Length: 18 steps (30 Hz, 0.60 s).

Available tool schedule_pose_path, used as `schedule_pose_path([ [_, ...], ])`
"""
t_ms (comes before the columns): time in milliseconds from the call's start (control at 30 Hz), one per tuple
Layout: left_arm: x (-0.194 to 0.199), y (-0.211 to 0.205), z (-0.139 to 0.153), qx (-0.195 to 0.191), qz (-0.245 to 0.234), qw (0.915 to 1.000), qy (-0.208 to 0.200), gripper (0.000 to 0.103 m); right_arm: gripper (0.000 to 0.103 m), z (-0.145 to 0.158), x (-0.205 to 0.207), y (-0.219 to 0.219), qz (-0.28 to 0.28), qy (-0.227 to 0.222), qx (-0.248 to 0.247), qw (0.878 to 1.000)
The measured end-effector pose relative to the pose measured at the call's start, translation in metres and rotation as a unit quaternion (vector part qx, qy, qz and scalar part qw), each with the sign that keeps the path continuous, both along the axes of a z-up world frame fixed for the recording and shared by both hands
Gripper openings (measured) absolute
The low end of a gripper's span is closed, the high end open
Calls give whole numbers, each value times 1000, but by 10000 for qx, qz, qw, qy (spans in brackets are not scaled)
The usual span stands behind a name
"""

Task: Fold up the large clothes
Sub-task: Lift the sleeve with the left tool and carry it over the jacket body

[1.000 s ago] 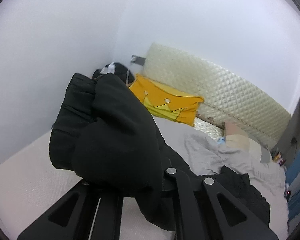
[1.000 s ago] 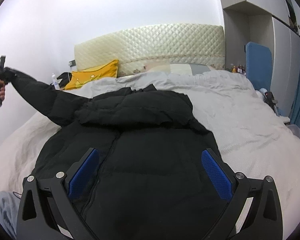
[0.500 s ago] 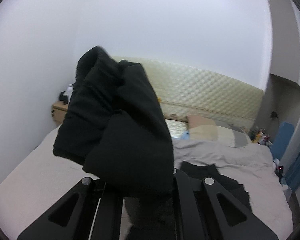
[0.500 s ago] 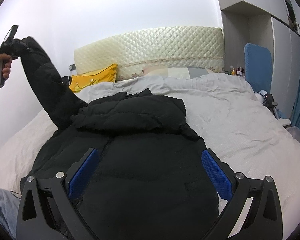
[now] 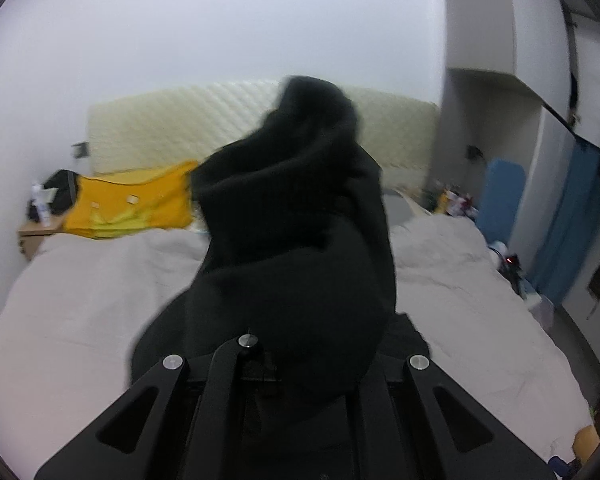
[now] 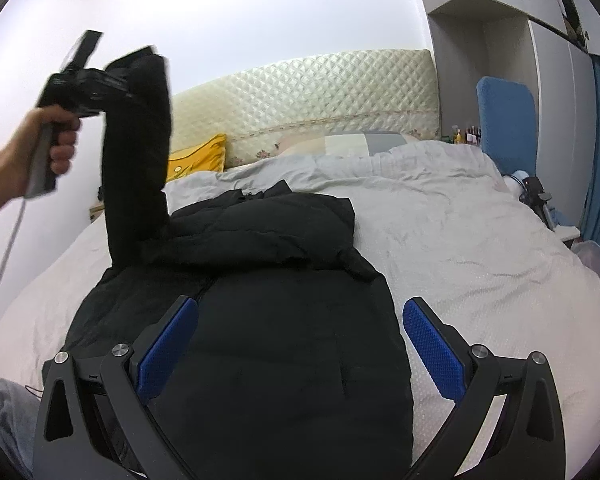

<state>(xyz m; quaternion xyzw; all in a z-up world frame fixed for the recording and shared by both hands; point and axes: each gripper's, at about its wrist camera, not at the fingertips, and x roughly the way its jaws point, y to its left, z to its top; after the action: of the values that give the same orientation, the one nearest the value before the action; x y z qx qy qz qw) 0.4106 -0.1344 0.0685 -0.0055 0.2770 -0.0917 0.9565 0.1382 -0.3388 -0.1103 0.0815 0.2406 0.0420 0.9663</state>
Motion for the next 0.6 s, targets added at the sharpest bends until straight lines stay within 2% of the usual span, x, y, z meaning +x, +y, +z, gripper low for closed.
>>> schedule_pose_path([
  [300, 36, -111, -118, 402, -392, 9957, 740, 6, 103, -13, 11, -13, -7, 131, 121, 9998],
  [600, 75, -140, -227, 556, -519, 9884, 1317, 6, 103, -27, 28, -22, 19, 216, 199, 9996],
])
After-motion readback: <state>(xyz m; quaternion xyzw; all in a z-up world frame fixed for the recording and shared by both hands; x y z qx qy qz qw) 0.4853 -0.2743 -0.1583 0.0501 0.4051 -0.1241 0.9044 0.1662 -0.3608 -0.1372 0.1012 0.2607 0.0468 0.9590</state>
